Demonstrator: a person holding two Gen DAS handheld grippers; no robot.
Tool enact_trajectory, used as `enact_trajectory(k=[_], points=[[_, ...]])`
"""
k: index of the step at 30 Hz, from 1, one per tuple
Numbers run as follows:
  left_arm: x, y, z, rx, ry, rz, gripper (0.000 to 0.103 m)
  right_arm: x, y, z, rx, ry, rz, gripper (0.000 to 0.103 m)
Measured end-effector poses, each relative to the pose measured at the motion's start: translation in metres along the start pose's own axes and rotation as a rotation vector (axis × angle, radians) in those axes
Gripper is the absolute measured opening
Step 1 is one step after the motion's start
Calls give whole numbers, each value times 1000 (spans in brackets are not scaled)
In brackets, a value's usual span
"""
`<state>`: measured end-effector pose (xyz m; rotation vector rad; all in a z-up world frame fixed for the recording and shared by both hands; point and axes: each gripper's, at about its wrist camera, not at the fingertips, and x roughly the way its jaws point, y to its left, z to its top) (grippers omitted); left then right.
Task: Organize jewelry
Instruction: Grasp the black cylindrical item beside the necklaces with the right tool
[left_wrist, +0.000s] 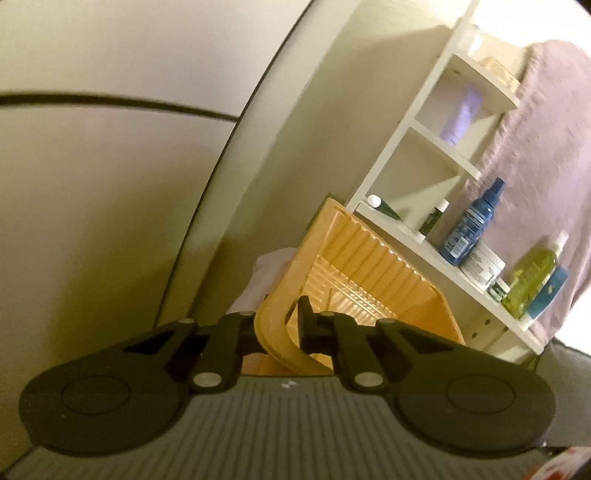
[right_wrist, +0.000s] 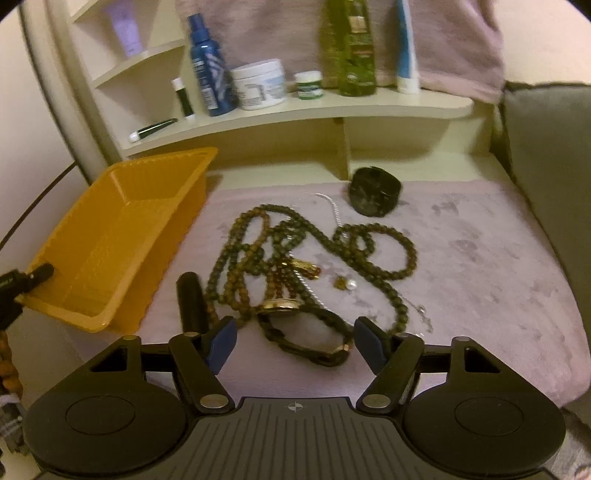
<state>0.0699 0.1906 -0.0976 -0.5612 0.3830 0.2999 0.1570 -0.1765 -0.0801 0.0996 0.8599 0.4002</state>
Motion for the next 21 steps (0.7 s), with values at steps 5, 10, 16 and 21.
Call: enact_trajectory(k=[5,10,16,21], points=[[-3,-8,4,136,-1,25,8,9,15,4,-66,-2,43,51],[-5,-13,7,195,-10,22,8,22,33,6,-128,6,97,39],[-4,-16,14,255,-3,10,8,41,60,4,-245,24,107,30],[-5,-15,15,265,3,2,8,55,70,0,-299,54,108,26]])
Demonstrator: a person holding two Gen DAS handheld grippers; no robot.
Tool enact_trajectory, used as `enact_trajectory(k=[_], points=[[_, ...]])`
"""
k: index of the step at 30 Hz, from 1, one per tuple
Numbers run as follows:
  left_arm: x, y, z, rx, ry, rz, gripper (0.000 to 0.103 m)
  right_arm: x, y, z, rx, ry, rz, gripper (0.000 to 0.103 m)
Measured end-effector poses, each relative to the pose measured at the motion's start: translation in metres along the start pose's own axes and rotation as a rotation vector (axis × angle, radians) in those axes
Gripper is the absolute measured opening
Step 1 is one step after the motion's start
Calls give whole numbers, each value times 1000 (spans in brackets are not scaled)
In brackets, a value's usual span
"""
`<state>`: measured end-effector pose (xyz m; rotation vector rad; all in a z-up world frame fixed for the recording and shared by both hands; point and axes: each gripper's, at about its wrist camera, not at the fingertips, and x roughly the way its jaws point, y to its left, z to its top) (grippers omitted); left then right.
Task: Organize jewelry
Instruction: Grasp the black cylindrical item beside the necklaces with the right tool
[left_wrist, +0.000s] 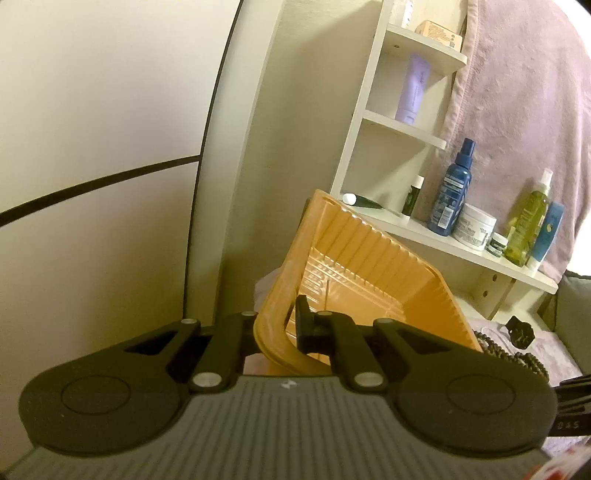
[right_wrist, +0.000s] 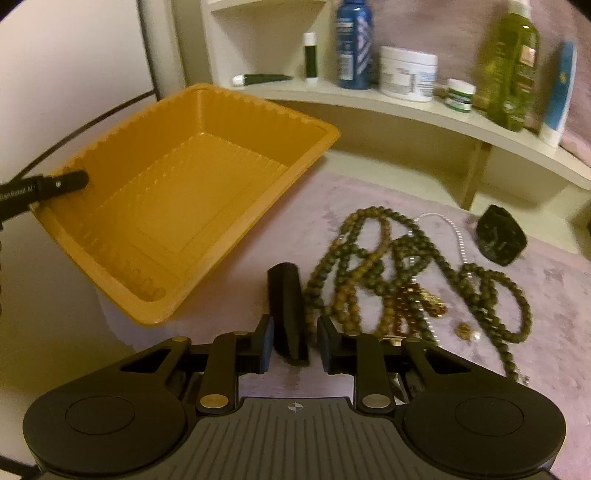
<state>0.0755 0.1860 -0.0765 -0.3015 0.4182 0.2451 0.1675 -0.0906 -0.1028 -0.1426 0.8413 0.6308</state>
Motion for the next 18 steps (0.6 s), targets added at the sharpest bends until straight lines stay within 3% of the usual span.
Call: enact_trajectory(k=[11,18], points=[[-4,2,1,2,-1,4,8,20,19,-1,-132,0,-49,25],[-5,2,1,-3,-2,6,8,26,16,-3,-83,-8,-26,19]])
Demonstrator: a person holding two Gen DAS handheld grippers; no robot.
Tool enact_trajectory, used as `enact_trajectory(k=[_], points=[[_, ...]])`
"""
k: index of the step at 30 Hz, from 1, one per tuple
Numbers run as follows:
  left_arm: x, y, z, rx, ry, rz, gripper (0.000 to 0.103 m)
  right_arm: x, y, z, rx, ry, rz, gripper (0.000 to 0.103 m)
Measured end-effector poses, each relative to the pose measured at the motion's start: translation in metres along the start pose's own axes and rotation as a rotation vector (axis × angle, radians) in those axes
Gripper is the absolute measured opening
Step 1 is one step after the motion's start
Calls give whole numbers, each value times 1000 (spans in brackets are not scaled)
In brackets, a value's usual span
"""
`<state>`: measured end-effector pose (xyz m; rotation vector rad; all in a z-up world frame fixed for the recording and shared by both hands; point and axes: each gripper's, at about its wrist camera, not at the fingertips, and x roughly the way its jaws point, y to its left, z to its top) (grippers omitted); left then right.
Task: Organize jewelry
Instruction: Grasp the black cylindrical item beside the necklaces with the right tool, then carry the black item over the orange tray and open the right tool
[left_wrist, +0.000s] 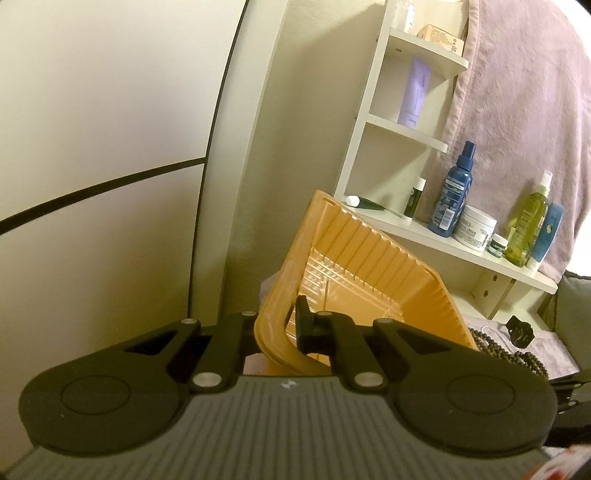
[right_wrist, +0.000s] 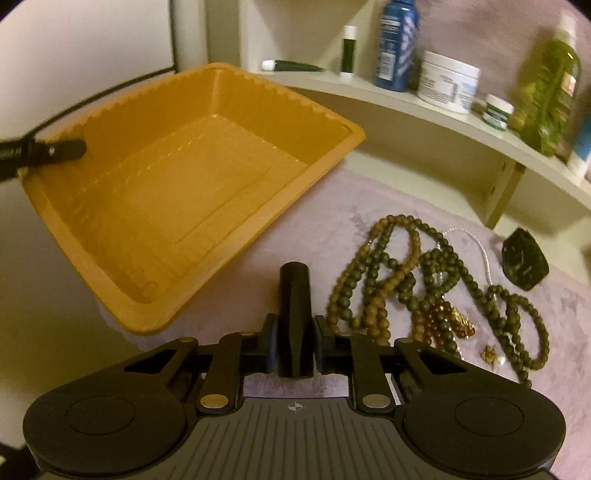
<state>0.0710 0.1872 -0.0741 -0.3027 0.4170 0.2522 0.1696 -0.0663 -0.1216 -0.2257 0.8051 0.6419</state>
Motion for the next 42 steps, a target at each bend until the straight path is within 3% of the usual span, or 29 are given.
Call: enact_trajectory(k=[6,11,19,27,34,38,42], points=[[0,0,0,1,-1,-1,8,-20,-20,10,145,-73,33,19],[0,0,0,3,-2,0,8,-43,-11,31,161,-182,107,19],[0,0,0,9,-3,-1,8,-17,29,50,49,-118,192,19],[0,0,1,14,-4,-2,8,13,51,46,-51,-22,188,19],[0,-1,3,24,-9,-8,8,9,53,42,-41,-37,203,21],[0,-1,3,24,-8,-8,8,-11,40,43,10,-89,209,23],[1,-1,2,25,-9,-7,8,-37,12,38,74,-118,179,32]])
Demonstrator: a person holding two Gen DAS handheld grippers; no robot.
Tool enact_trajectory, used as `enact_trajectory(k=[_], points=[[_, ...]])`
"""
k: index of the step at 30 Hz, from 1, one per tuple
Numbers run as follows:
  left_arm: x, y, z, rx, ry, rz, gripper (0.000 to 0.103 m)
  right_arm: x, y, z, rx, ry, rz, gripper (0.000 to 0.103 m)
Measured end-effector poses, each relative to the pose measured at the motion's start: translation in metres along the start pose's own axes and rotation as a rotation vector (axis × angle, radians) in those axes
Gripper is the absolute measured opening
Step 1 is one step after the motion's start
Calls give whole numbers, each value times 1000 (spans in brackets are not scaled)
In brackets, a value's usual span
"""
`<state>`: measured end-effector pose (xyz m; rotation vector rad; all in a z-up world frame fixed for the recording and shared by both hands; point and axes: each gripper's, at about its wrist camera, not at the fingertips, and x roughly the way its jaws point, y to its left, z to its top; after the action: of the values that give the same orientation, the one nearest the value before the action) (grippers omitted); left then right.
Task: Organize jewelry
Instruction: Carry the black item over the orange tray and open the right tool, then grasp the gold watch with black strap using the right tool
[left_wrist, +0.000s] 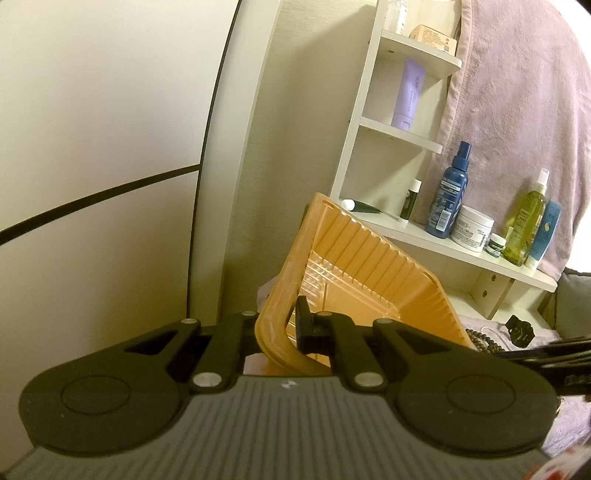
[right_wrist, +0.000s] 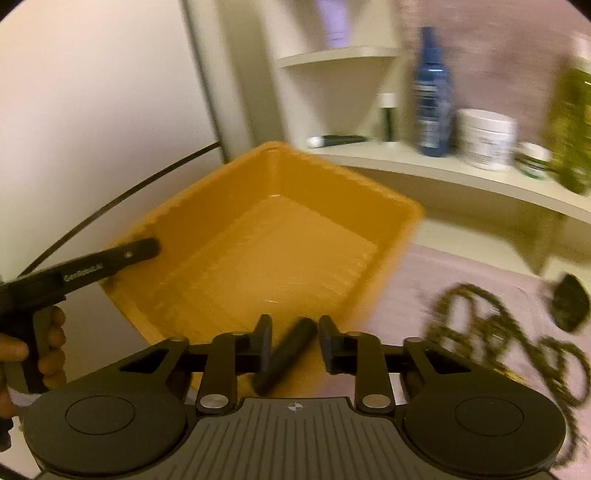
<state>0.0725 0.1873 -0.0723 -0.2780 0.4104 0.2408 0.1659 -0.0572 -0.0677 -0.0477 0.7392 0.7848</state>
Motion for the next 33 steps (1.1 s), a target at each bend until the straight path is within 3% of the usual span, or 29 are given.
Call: enact_trajectory(k=[12,18,27,33], points=[[-1,1,0,6,1,1,8,-79,-86,-54,200,57,-298,33],[0,0,1,13,-1,1,8,-83,-108,-71,283,67,-303,33],[0,0,1,14,-3,2,8,-69,-118,-70,372,52,-281,32],[-1,0,1,12,-3,1,8,-62,-119,-67,359,58,-297,16]])
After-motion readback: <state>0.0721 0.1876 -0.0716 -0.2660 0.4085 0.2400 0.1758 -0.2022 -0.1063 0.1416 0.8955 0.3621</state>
